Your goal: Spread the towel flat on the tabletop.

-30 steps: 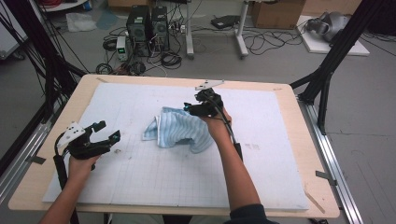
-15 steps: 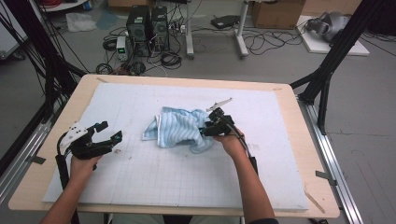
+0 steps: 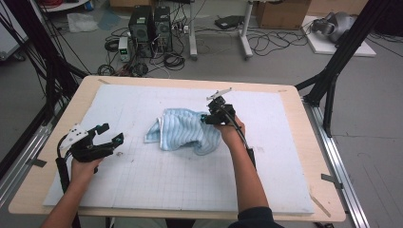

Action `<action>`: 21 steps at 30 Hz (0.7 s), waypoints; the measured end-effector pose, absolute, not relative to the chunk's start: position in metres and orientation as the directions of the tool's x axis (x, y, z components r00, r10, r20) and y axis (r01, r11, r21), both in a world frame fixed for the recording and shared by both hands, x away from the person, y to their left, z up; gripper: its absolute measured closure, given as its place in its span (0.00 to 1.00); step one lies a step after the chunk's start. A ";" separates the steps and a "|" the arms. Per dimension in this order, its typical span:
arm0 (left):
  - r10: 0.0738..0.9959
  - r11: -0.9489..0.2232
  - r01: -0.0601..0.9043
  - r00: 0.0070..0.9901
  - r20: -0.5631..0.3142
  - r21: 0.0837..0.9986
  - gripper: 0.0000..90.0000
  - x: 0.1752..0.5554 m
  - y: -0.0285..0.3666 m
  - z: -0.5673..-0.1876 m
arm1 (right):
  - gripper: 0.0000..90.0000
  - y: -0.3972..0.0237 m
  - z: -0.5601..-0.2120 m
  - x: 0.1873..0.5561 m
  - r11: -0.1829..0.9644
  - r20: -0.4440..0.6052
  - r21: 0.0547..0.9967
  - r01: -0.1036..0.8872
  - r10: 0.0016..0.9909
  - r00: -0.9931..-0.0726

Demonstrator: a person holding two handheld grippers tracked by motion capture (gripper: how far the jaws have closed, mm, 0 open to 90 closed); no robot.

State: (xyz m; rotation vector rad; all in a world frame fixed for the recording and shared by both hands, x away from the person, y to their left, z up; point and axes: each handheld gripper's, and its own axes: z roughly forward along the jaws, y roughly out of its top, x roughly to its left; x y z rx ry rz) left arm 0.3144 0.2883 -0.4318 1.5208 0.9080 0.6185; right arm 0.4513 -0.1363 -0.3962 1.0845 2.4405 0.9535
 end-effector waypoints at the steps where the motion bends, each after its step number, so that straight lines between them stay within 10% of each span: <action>1: 0.824 0.003 0.197 0.555 -0.114 0.980 0.25 0.315 0.288 -0.432 | 0.53 -0.134 -0.406 0.454 0.503 0.014 0.638 0.583 0.749 -0.663; 5: 0.823 -0.001 0.197 0.557 -0.111 0.980 0.25 0.315 0.287 -0.432 | 0.94 -0.127 -0.413 0.455 0.588 -0.055 0.600 0.542 0.706 -0.706; 18: 0.817 -0.005 0.197 0.567 -0.110 0.980 0.27 0.315 0.284 -0.433 | 0.93 -0.137 -0.384 0.506 0.487 -0.324 0.681 0.546 0.870 -0.371; 21: 0.811 -0.011 0.199 0.575 -0.108 0.980 0.29 0.315 0.283 -0.433 | 0.80 -0.143 -0.393 0.511 0.426 -0.280 0.679 0.598 0.903 -0.325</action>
